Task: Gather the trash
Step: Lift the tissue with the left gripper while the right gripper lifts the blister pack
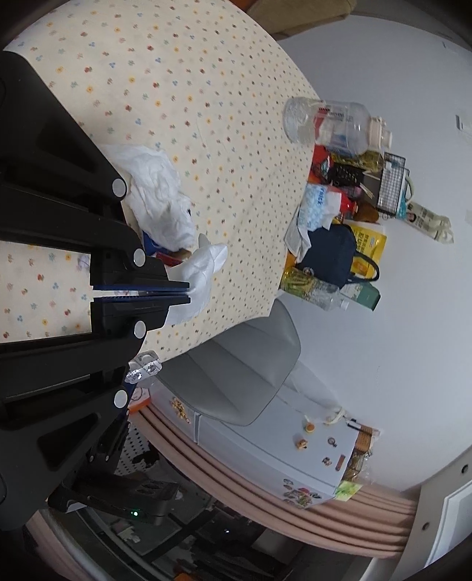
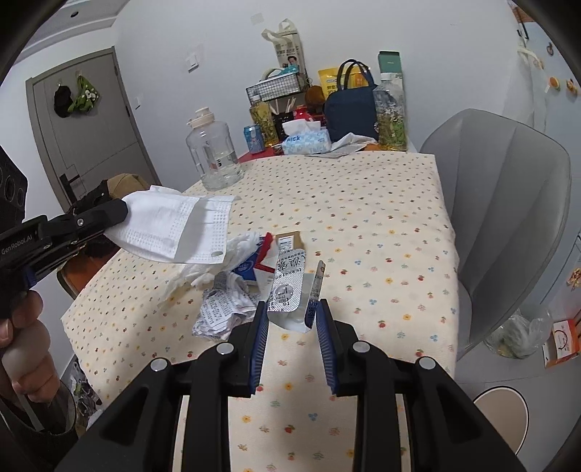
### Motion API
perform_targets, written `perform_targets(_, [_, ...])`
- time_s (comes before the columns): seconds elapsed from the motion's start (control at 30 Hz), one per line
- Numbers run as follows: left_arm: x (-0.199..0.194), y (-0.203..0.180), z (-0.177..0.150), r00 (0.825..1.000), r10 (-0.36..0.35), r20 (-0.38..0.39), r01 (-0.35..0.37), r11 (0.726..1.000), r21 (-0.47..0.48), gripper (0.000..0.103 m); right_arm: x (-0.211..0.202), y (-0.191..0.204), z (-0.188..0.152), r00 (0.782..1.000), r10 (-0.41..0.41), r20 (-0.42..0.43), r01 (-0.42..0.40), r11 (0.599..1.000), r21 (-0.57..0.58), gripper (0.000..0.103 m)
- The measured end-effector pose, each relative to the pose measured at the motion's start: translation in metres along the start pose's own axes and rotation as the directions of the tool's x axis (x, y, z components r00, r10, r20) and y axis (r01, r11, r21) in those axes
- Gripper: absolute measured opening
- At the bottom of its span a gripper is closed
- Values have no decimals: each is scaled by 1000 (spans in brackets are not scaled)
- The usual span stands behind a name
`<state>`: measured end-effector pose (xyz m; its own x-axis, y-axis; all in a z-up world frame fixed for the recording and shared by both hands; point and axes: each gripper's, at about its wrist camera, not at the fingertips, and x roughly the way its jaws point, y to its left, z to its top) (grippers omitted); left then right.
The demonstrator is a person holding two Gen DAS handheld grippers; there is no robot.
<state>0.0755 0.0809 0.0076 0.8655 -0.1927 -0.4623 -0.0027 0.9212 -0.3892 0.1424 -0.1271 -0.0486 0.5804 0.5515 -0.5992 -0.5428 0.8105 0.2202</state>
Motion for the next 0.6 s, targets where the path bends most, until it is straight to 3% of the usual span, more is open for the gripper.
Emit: perform_targets(0.6, [101,-98,-8,986,-90,-137,107,986,125,3,-44,-106,-17,985,-164,53,153,973,176,27])
